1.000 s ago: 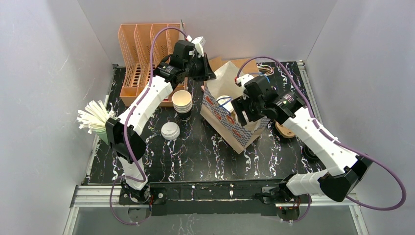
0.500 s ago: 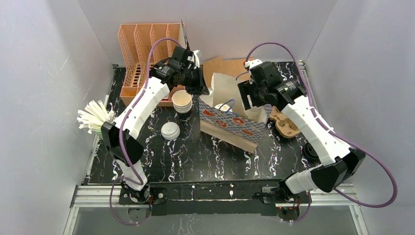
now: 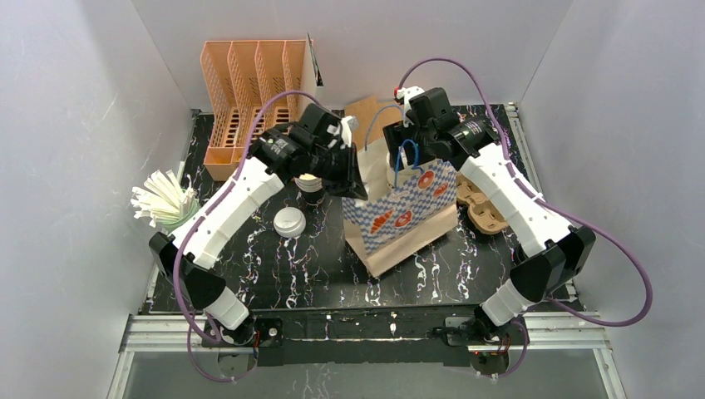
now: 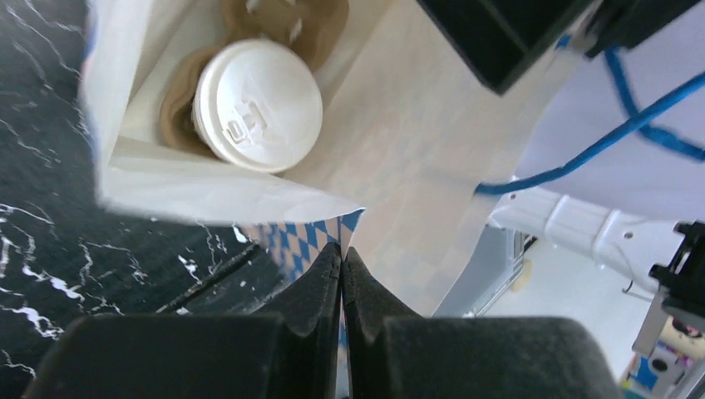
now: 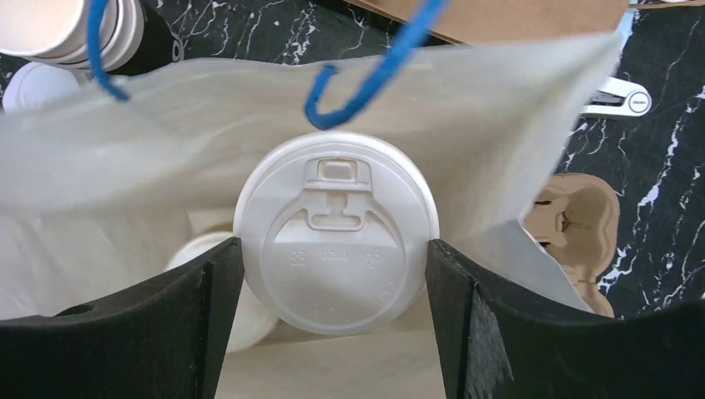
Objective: Pack the takeout coffee
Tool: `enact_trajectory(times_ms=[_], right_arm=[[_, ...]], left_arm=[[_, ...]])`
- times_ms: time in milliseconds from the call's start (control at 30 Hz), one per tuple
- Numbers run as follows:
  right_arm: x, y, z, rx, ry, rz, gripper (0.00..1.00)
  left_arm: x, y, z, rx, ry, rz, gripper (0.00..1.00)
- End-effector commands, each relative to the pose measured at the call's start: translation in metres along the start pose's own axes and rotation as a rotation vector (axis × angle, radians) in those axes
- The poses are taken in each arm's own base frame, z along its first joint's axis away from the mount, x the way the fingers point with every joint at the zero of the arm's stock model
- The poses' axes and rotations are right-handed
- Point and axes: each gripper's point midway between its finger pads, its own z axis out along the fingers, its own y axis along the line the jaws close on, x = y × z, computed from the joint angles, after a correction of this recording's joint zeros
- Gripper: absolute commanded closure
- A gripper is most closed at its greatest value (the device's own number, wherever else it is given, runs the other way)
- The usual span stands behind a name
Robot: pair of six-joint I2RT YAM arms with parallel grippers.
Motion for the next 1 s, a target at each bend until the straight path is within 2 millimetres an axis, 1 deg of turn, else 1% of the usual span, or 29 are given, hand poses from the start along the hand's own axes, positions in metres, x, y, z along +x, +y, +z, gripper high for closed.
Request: enact_trajectory(times_ms=[0,33,100,200,267,333,400,467,500,533,567,633,800,900,967], right_arm=[[-0.034,0.017,-0.011,-0.068,-0.110,0.018,0.72],[-0.034,0.017,-0.013,-0.069,-0.110,0.018,0.72],[-0.031,0.018,-0.019,-0.070,-0.107,0.022,0.72],[-0.021,0.014,-0.036,-0.066,-0.119,0.037,0.72],[-0.009,0.010,-0.044,-0.053,-0.107,0.041,0.72],[0.001,0.005,-0.052,-0.034,-0.093,0.042,0.72],[0.009,0.000,-0.058,-0.010,-0.077,0.048,0.72],[0.014,-0.004,-0.063,0.010,-0.066,0.060,0.72],[0.016,-0.006,-0.065,0.020,-0.062,0.065,0.72],[0.017,-0.008,-0.066,0.036,-0.059,0.076,0.72],[0.019,-0.011,-0.067,0.052,-0.053,0.088,0.72],[0.022,-0.016,-0.069,0.085,-0.047,0.114,0.72],[0.026,-0.025,-0.070,0.146,-0.044,0.178,0.73],[0.024,-0.028,-0.066,0.176,-0.043,0.200,0.73],[0.020,-0.031,-0.063,0.195,-0.050,0.212,0.71]], left_arm=[[0.035,-0.018,-0.002,0.034,0.066,-0.006,0.96],[0.040,-0.021,-0.002,0.033,0.064,0.003,0.93],[0.044,-0.021,-0.008,0.023,0.044,0.015,0.76],[0.041,-0.018,-0.027,-0.003,-0.018,0.033,0.51],[0.036,-0.020,-0.041,-0.011,-0.055,0.054,0.39],[0.029,-0.021,-0.051,-0.033,-0.080,0.076,0.33],[0.017,-0.025,-0.060,-0.056,-0.097,0.109,0.31],[0.001,-0.031,-0.071,-0.074,-0.140,0.146,0.28],[-0.012,-0.039,-0.079,-0.062,-0.189,0.173,0.26],[-0.022,-0.041,-0.082,-0.055,-0.218,0.181,0.24],[-0.031,-0.041,-0.081,-0.052,-0.236,0.192,0.22],[-0.045,-0.032,-0.073,-0.051,-0.247,0.195,0.19],[-0.071,-0.021,-0.039,-0.054,-0.307,0.251,0.16],[-0.080,-0.014,-0.017,-0.061,-0.316,0.281,0.17],[-0.083,-0.012,-0.006,-0.062,-0.302,0.294,0.20]])
